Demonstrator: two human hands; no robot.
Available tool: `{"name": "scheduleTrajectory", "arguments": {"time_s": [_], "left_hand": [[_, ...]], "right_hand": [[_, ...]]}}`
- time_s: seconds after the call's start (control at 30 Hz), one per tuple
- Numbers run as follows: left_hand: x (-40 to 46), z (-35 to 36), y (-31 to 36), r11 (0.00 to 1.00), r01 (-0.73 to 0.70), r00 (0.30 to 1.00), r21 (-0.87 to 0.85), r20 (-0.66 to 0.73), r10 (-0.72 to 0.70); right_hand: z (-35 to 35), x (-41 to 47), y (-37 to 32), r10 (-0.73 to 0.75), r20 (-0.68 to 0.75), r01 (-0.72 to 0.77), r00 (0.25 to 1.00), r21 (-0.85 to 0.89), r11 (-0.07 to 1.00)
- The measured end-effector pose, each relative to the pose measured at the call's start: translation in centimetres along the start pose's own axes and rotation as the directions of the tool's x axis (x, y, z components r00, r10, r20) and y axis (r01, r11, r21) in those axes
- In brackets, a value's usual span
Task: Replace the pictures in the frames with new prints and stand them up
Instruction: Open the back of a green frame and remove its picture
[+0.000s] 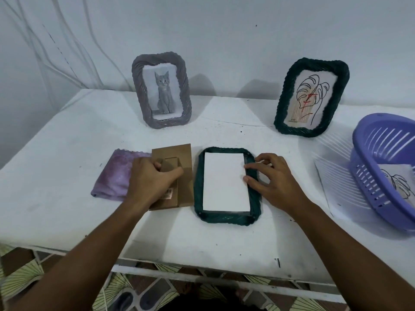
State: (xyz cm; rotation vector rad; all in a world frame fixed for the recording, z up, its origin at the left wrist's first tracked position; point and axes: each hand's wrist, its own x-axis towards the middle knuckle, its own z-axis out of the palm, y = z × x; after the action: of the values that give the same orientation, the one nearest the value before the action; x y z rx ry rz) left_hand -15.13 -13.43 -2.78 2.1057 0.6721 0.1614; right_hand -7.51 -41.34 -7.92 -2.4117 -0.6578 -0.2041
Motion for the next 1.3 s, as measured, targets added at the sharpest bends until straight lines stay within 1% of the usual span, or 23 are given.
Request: {"name": "scheduleTrajectory", "arguments": {"time_s": [0.03,0.13,0.17,0.3,0.43,0.53,0.6,0.7,0.73,0.8,0.87,0.97,1.07,1.17,1.3], "left_hand": [[0.3,0.0,-0.4,0.999,-0.007,1.000,0.043,-0.011,0.007],[0.9,-0.3,-1.2,0.967,-0.008,1.000,0.253,-0.026,0.015],[1.0,-0.4,-1.4,0.958,-0.004,1.000,0.288,-0.027,0.012],[1.0,-0.2,-1.4,0.924,-0.060,0.996,0.378,-0.035,0.079],[1.0,-0.1,-1.6,0.934,-0.078,0.996,0.349,-0.006,0.086],[1.0,0.3,-1.2,0.884,-0.148,0.988,0.444,0.019,0.156],[0.9,0.6,-0.5,0.847,-0.222,0.973,0.484,0.057,0.222],[0.9,1.6,0.6,0.823,-0.398,0.917,0.405,0.163,0.364],[0.9,2.1,0.8,0.789,-0.450,0.893,0.417,0.205,0.401],[0.9,3.2,1.2,0.708,-0.510,0.860,0.488,0.267,0.436],[0.7,3.9,1.4,0.683,-0.518,0.855,0.514,0.295,0.427],[0.5,4.4,1.2,0.701,-0.513,0.858,0.495,0.306,0.412],[0.3,4.7,1.2,0.695,-0.507,0.862,0.510,0.309,0.401],[-0.1,4.9,1.7,0.725,-0.471,0.882,0.503,0.294,0.368],[-0.6,4.9,2.4,0.766,-0.441,0.897,0.467,0.233,0.375]], "right_hand": [[0.0,0.0,0.0,0.002,-0.001,-0.002,1.000,0.000,1.000],[0.0,0.0,-0.2,0.007,0.005,-0.007,1.000,-0.004,1.000],[-0.1,0.0,-0.2,0.013,0.008,-0.013,1.000,-0.003,1.000],[-0.1,-0.1,-0.6,0.065,0.015,-0.065,0.998,0.016,0.998],[-0.1,-0.1,-1.5,0.125,0.033,-0.124,0.992,-0.034,0.992],[0.2,0.2,-2.2,0.159,0.041,-0.155,0.986,-0.086,0.984],[0.4,0.3,-2.5,0.170,0.044,-0.164,0.985,-0.113,0.980],[0.5,0.2,-2.5,0.173,0.047,-0.166,0.984,-0.132,0.977],[0.6,0.2,-2.4,0.171,0.042,-0.164,0.984,-0.133,0.977],[0.6,0.1,-2.4,0.170,0.035,-0.163,0.985,-0.139,0.977],[0.7,0.1,-2.4,0.173,0.035,-0.166,0.984,-0.150,0.975],[0.8,0.1,-2.4,0.174,0.036,-0.166,0.984,-0.166,0.972],[0.8,0.1,-2.3,0.179,0.036,-0.171,0.983,-0.167,0.971],[0.8,0.2,-2.4,0.183,0.038,-0.174,0.982,-0.173,0.969],[0.8,0.2,-2.4,0.187,0.042,-0.177,0.982,-0.175,0.969]]}}
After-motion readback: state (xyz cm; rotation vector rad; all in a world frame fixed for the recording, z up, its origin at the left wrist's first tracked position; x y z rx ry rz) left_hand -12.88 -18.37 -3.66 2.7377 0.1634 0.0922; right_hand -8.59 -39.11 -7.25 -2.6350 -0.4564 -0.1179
